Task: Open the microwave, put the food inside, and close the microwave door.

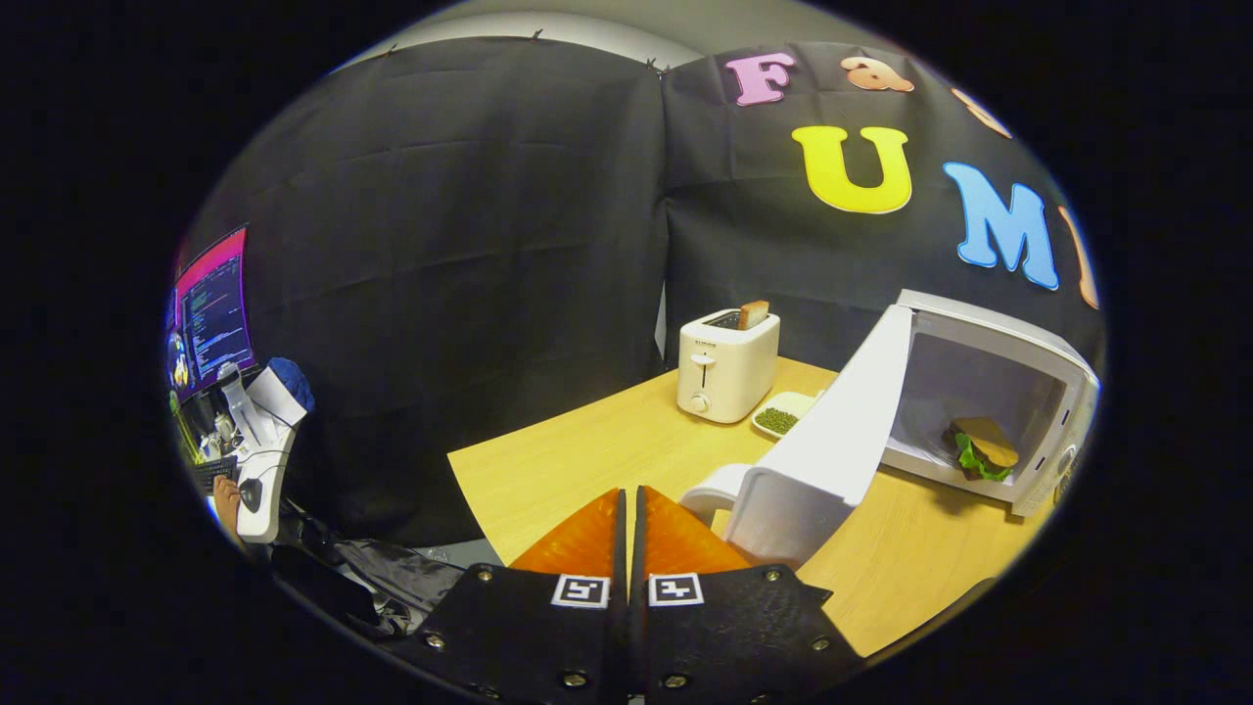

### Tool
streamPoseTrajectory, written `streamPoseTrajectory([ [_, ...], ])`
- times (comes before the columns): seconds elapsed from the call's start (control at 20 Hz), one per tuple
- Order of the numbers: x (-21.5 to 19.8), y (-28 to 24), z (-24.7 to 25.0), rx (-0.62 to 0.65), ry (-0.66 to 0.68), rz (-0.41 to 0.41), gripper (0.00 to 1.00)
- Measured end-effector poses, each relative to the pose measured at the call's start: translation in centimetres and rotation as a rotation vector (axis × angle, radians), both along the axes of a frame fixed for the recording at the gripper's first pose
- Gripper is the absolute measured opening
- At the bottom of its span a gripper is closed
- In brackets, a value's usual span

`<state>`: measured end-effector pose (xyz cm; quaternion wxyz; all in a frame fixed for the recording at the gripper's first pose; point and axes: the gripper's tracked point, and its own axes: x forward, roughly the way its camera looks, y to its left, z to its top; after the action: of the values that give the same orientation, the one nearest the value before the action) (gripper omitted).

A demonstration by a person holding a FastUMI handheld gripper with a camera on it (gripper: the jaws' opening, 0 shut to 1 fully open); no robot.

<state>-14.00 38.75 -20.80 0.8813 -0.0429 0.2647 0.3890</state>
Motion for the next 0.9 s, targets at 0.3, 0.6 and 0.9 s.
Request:
streamPoseTrajectory([
  [0.3,-0.4,-4.4,0.1,-0.018,0.004,0.011,0.01],
  [0.6,0.0,-12.3,0.1,-0.053,0.023,-0.049,0.01],
  [0.9,4.9,-21.4,-0.9,-0.109,0.034,-0.236,0.01],
])
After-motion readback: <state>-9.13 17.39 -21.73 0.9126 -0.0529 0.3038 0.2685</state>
